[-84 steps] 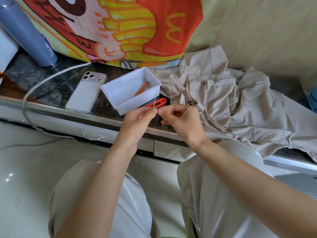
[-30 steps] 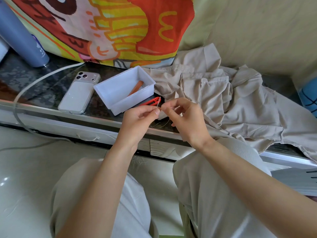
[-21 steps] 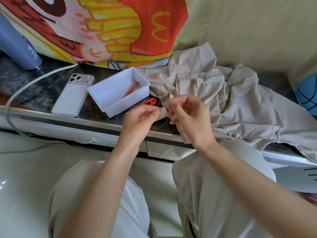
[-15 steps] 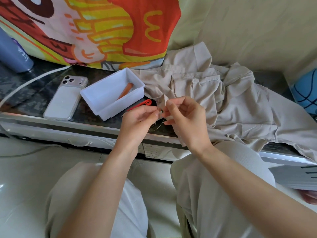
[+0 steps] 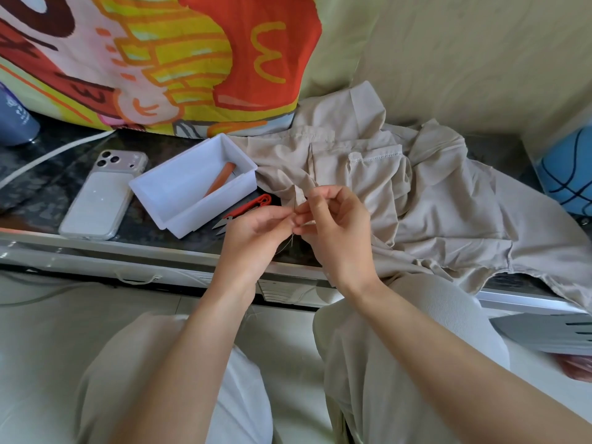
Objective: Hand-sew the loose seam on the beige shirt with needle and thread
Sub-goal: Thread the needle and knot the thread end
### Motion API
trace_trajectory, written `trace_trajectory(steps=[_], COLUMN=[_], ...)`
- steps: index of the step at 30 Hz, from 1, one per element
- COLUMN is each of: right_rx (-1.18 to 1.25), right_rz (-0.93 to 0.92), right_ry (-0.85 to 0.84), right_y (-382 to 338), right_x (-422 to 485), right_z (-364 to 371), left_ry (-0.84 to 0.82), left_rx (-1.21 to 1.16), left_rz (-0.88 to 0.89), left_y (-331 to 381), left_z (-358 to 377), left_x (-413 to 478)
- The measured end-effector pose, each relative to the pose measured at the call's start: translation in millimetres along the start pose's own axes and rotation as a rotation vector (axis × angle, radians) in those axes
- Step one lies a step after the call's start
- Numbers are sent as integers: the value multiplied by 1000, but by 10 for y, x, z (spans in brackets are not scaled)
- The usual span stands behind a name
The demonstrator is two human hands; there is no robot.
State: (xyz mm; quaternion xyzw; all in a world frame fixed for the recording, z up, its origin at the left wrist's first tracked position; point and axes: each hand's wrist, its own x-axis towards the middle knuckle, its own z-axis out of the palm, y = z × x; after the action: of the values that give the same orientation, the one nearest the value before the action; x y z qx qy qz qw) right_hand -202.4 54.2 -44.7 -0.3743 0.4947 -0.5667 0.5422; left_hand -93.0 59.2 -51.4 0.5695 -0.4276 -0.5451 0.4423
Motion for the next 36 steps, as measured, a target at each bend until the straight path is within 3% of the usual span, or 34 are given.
trace_trajectory(steps=[12,30,36], right_rx=[-150,-257,-298], right_rz=[9,-75,-127], right_ry=[-115,-247,-194], right_y=[51,39,0], right_x=[10,-34,-41], right_z=[-8,-3,-17], left_ry=[43,100,122], left_rx=[-73,41,89], left_rz=[55,32,36], left_y=[47,76,46], left_z=[12,-75,-112], left_x=[-14,-43,-41])
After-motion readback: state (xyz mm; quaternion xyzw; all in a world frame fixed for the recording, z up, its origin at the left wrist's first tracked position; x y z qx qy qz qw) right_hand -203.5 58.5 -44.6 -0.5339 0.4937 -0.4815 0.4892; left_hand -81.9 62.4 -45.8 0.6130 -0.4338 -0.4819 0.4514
